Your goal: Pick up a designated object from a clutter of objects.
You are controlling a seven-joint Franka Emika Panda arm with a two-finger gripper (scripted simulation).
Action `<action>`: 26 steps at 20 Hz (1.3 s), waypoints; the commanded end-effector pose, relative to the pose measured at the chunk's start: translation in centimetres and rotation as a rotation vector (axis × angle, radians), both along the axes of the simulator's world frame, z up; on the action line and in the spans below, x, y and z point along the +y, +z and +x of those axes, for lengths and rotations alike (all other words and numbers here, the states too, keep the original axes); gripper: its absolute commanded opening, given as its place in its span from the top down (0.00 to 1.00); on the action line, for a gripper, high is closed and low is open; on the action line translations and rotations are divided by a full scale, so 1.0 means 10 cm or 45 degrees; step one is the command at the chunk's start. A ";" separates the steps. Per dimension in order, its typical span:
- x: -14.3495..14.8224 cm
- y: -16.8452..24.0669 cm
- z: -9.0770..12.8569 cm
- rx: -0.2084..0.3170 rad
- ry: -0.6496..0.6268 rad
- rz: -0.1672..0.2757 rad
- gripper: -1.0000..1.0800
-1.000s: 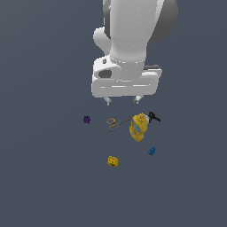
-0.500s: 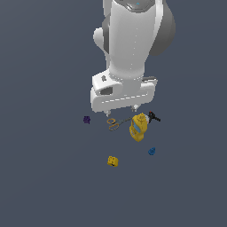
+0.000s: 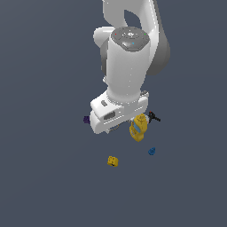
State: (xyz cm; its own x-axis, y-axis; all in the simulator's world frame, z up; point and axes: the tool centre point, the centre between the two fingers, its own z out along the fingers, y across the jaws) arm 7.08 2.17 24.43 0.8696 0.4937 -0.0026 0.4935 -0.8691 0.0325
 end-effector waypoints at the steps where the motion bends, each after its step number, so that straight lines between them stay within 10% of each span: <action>1: -0.02 -0.12 0.07 0.004 0.083 -0.001 0.04; 26: -0.19 -1.40 0.59 0.031 0.868 0.018 0.04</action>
State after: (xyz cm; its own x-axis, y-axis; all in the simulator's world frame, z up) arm 12.77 0.34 11.17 0.3947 0.9187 -0.0099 0.9188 -0.3947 0.0060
